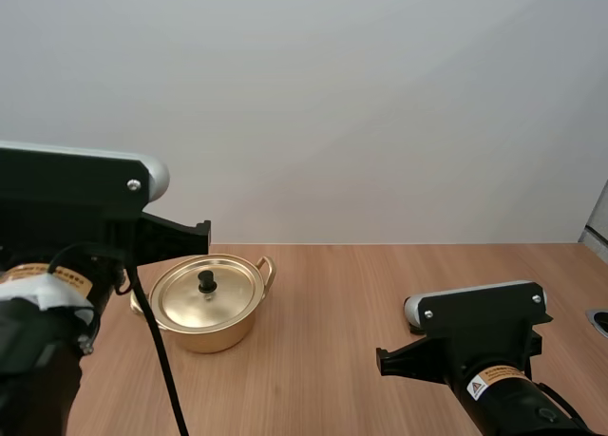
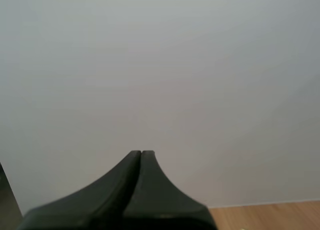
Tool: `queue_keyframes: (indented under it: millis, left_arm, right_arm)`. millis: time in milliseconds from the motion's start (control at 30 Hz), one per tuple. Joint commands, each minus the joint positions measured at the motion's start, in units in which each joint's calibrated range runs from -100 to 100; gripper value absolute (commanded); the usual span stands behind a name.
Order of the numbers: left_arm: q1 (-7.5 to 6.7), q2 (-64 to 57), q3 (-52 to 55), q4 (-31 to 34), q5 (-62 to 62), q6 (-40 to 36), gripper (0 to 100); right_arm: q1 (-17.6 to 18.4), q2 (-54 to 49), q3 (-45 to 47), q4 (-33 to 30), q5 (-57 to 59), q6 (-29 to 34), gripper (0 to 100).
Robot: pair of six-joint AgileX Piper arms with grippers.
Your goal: Open the pot, put the car inside, and close it
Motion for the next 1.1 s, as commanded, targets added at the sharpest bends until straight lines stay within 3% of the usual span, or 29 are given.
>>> queue_keyframes:
  millis: [0, 133, 267, 467, 700, 833, 1000, 1067]
  left_arm:
    - [0.49, 7.7, -3.7, -0.5, 2.8, 3.5, 0]
    - [2.0, 17.5, -9.4, -6.6, 11.5, 8.8, 0]
    - [2.17, 30.1, -14.8, -13.3, 21.7, 13.5, 0]
    - [2.17, 45.2, -22.8, -13.5, 35.4, 14.8, 0]
    - [2.17, 55.5, -25.7, -12.9, 39.7, 16.5, 2]
    - [2.17, 59.7, -25.8, -13.4, 43.2, 17.3, 26]
    - [2.17, 62.9, -25.8, -14.7, 44.6, 18.6, 70]
    - [2.17, 63.3, -25.8, -15.6, 44.9, 18.9, 74]
  right_arm:
    - [0.0, 0.0, 0.0, 0.1, 0.1, 0.0, 0]
    - [0.0, 0.0, 0.0, 0.1, 0.1, 0.0, 0]
    - [0.0, 0.0, 0.0, -0.4, 0.1, 0.0, 0]
    - [0.0, 0.0, 0.0, -0.8, 0.1, 0.0, 0]
    - [0.0, 0.0, 0.0, -5.2, 0.1, 0.0, 0]
    - [0.0, 0.0, 0.0, -9.0, -0.5, 0.0, 0]
    - [0.0, 0.0, 0.0, -11.7, -0.7, 0.0, 0]
    - [0.0, 0.0, 0.0, -12.6, -0.9, 0.0, 0]
